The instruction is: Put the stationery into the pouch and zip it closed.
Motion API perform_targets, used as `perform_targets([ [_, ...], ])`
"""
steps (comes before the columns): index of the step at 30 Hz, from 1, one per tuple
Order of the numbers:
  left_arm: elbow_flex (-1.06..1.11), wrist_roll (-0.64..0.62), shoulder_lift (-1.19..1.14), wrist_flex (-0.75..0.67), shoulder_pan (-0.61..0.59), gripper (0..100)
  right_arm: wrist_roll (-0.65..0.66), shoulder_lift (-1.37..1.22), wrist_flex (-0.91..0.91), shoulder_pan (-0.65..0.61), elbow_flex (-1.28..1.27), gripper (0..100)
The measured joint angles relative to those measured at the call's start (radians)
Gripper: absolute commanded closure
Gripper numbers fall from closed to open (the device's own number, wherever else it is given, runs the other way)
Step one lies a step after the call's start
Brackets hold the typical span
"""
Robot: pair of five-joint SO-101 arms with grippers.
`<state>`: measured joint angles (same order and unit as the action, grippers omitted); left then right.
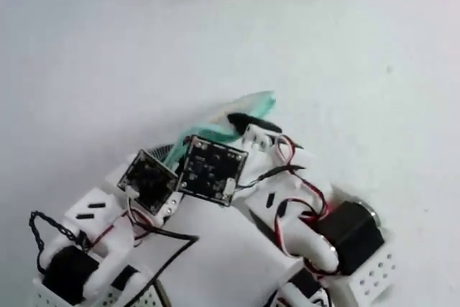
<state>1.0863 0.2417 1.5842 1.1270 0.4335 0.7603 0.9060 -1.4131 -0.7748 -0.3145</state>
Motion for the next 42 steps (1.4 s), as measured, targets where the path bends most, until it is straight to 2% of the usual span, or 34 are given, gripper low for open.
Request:
perform_targets([
  [4, -0.002, 0.006, 0.000, 0.000, 0.003, 98, 0.002, -0.014, 0.029, -0.003, -0.002, 77.9],
  [9, -0.002, 0.006, 0.000, 0.002, 0.000, 98, 0.017, -0.094, 0.083, -0.002, 0.002, 98.2],
  [13, 0.000, 0.005, 0.000, 0.002, 0.000, 96, 0.124, -0.133, 0.089, 0.000, 0.015, 97.8],
  [18, 0.000, 0.003, 0.000, 0.002, -0.002, 76, 0.163, -0.126, 0.083, 0.015, 0.005, 97.7],
  [22, -0.003, -0.049, 0.002, 0.000, -0.006, 72, 0.163, -0.098, 0.081, 0.048, -0.020, 97.8],
  [27, -0.095, -0.193, 0.003, -0.002, -0.118, 68, 0.084, -0.069, 0.081, 0.135, -0.023, 97.8],
  [31, -0.236, -0.249, 0.018, 0.068, -0.252, 67, -0.017, -0.057, 0.081, 0.178, -0.026, 97.8],
  [33, -0.299, -0.256, 0.018, 0.109, -0.265, 67, -0.077, -0.046, 0.080, 0.172, -0.026, 97.8],
  [38, -0.400, -0.249, 0.018, 0.183, -0.267, 67, -0.216, -0.041, 0.077, 0.141, -0.032, 97.8],
  [42, -0.334, -0.239, 0.020, 0.164, -0.098, 70, -0.282, -0.038, 0.069, 0.120, -0.032, 97.8],
])
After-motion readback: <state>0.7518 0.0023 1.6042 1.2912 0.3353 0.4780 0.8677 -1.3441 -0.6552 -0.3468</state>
